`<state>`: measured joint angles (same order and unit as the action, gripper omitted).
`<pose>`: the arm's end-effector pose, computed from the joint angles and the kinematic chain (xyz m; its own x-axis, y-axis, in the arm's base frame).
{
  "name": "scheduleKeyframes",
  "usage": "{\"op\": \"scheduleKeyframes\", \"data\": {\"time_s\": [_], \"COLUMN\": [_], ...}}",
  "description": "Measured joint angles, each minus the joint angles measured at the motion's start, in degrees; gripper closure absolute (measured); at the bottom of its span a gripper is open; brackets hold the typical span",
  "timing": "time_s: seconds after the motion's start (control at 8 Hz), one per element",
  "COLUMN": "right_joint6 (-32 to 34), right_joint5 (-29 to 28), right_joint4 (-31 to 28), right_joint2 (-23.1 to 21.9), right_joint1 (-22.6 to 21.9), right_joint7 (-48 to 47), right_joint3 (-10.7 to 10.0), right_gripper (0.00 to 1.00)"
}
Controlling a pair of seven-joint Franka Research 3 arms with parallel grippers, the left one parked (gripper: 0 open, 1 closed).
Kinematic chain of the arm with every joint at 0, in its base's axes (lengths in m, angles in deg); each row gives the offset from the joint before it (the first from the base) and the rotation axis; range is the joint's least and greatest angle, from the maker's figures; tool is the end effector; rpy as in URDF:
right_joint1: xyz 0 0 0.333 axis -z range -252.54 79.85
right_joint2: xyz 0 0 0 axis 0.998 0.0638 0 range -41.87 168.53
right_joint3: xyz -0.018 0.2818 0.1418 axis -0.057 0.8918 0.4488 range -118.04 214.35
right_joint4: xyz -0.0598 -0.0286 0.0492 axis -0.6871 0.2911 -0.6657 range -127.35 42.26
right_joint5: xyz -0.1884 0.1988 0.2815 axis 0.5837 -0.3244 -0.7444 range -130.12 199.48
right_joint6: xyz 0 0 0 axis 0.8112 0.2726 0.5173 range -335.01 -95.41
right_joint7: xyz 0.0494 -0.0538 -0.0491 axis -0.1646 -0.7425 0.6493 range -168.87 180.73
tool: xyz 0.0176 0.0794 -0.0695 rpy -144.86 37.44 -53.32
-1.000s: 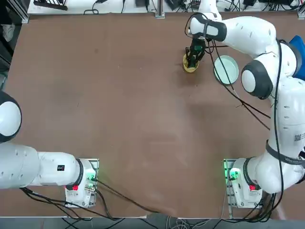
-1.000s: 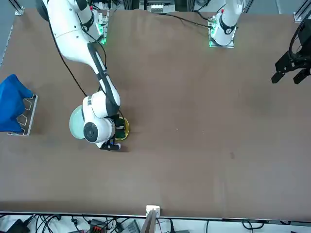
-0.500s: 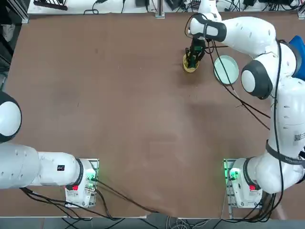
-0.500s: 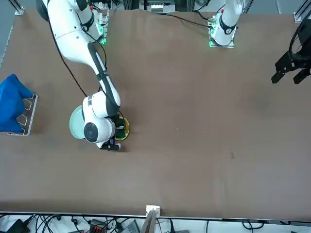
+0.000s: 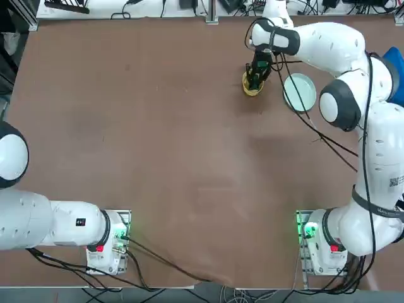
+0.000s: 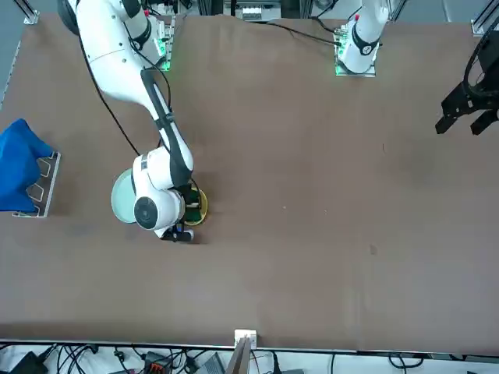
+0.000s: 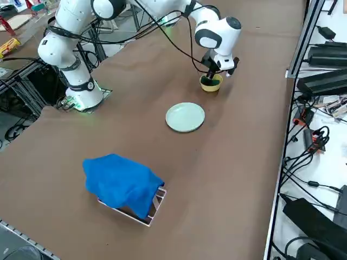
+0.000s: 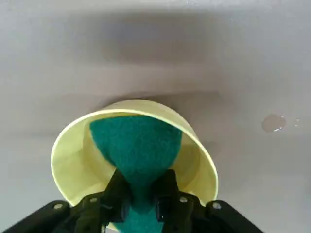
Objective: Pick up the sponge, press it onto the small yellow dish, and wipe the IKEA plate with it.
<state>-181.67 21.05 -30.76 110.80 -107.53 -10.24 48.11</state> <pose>0.6483 0.2679 0.1940 0.9472 -0.0125 -0.3203 -0.0476 -0.9936 -0.1021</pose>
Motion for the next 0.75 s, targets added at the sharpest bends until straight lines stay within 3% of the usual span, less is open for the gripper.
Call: {"op": "scheduleKeyframes", "data": {"time_s": [0.38, 0.75], "right_joint6": [0.10, 2.33], "right_joint5": [0.00, 0.01], "right_joint4": [0.93, 1.54], "right_joint2": [-0.49, -5.29], "right_joint1": [-0.08, -0.23], "right_joint7": [0.31, 0.30], "right_joint3": [0.04, 0.04], "right_gripper": [0.71, 0.71]}}
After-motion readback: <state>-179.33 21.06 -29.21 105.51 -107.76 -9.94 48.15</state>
